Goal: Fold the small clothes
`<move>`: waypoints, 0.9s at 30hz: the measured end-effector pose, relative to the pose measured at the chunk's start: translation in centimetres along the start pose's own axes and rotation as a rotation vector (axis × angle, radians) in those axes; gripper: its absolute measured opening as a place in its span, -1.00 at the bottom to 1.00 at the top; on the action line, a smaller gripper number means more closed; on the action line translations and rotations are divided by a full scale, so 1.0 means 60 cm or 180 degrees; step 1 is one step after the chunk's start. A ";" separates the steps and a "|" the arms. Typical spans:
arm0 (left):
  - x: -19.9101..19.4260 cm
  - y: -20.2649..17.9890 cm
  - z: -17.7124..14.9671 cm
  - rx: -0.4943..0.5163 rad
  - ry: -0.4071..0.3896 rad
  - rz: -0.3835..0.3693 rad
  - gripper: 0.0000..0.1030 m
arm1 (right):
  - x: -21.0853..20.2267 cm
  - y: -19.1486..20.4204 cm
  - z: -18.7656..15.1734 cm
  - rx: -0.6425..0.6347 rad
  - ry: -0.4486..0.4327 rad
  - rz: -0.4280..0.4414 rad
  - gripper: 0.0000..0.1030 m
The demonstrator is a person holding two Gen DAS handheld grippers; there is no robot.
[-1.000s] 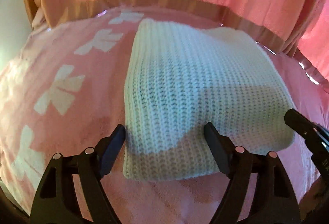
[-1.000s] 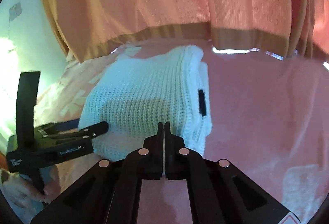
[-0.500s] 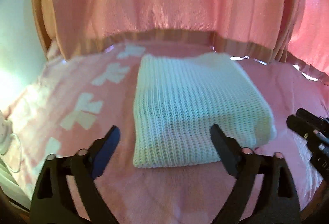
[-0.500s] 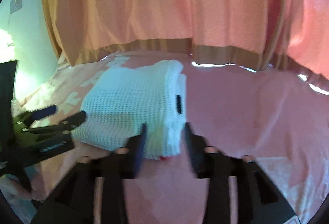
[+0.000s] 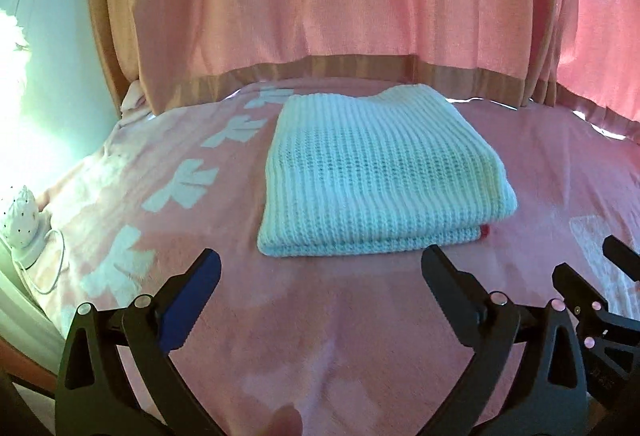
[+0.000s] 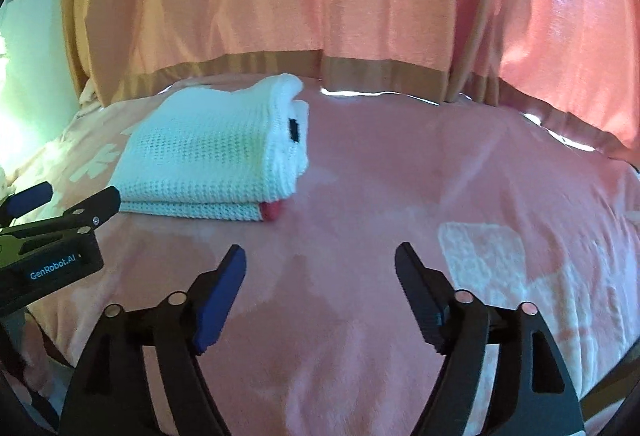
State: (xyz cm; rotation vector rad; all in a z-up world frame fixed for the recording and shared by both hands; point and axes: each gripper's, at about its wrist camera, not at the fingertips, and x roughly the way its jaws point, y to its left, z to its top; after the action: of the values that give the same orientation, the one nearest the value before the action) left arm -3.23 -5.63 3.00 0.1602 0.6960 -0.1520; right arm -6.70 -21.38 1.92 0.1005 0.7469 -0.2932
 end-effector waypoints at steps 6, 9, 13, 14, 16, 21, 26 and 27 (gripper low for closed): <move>-0.007 -0.003 -0.010 -0.0048 -0.0013 -0.0061 0.90 | 0.010 -0.016 -0.021 0.0098 0.0147 0.0033 0.49; -0.009 -0.003 -0.011 -0.0049 -0.0020 -0.0053 0.90 | 0.015 -0.015 -0.027 0.0085 0.0187 0.0056 0.49; -0.008 -0.002 -0.013 -0.0046 -0.0003 -0.0048 0.90 | 0.015 -0.011 -0.031 0.0032 0.0193 0.0072 0.49; -0.007 -0.003 -0.014 -0.0041 0.0003 -0.0044 0.90 | 0.015 -0.008 -0.032 0.0023 0.0194 0.0079 0.49; -0.008 -0.004 -0.017 -0.0022 0.0000 -0.0028 0.90 | 0.014 -0.004 -0.031 0.0013 0.0185 0.0083 0.49; -0.003 0.000 -0.022 -0.0002 0.0034 -0.0014 0.90 | 0.017 0.003 -0.031 -0.0001 0.0195 0.0089 0.49; 0.003 0.003 -0.025 0.0000 0.0052 0.0016 0.90 | 0.016 0.006 -0.027 0.0022 0.0165 0.0101 0.49; 0.004 0.004 -0.026 0.0003 0.0054 0.0026 0.90 | 0.016 0.006 -0.026 0.0023 0.0159 0.0104 0.49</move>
State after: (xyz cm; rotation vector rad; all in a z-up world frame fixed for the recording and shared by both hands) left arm -3.99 -5.12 1.70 0.1654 0.7121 -0.1434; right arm -6.95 -20.92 0.10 0.1270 0.7932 -0.2632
